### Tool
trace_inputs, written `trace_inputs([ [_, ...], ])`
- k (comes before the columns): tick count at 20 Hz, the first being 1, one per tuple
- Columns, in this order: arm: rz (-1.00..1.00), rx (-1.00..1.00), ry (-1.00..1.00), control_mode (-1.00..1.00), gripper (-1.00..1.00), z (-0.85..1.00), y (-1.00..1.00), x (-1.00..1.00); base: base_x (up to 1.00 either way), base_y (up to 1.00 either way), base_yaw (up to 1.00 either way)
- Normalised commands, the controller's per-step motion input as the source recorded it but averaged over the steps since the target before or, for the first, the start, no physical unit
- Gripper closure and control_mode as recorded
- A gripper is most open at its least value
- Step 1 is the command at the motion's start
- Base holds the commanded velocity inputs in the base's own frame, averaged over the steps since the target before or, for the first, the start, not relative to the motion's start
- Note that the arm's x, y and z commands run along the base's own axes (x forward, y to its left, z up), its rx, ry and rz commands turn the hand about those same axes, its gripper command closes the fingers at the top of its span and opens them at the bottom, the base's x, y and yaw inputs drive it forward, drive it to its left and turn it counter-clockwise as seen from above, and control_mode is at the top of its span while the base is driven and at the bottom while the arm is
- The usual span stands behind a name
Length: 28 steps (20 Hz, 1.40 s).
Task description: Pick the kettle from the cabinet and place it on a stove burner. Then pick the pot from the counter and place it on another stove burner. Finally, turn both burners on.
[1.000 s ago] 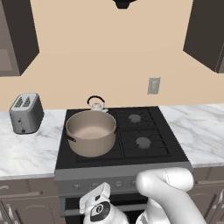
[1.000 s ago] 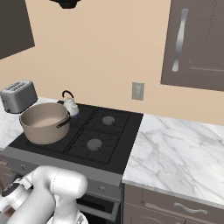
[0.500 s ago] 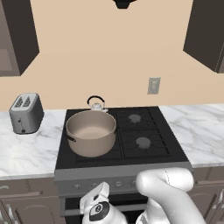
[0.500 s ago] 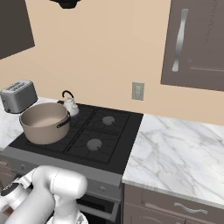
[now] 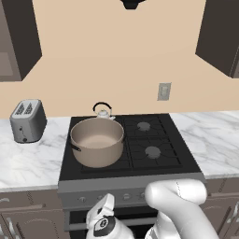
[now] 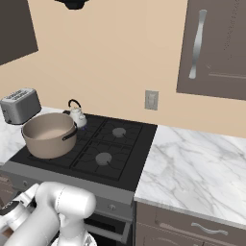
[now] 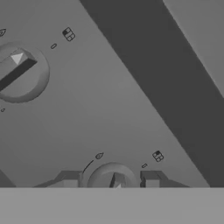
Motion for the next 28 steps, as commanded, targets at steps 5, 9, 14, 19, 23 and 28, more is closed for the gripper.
trace_inputs([
  [5,-0.03,-0.29,0.01,-1.00,1.00,0.00,0.00,0.00,0.00,0.00,0.00],
  [9,-0.03,-0.24,0.01,-1.00,1.00,0.00,0.00,0.00,0.00,0.00,0.00],
  [14,0.00,-0.03,0.00,-1.00,1.00,-0.05,-0.02,-0.01,0.00,0.00,0.00],
  [19,0.00,0.00,0.00,-1.00,-1.00,-0.15,-0.05,-0.04,0.00,0.00,0.00],
  [23,0.00,0.00,0.00,-1.00,-1.00,-0.01,0.00,-0.03,0.00,0.00,0.00],
  [28,0.00,0.00,0.00,-1.00,-1.00,0.00,0.00,-0.19,0.00,0.00,0.00],
])
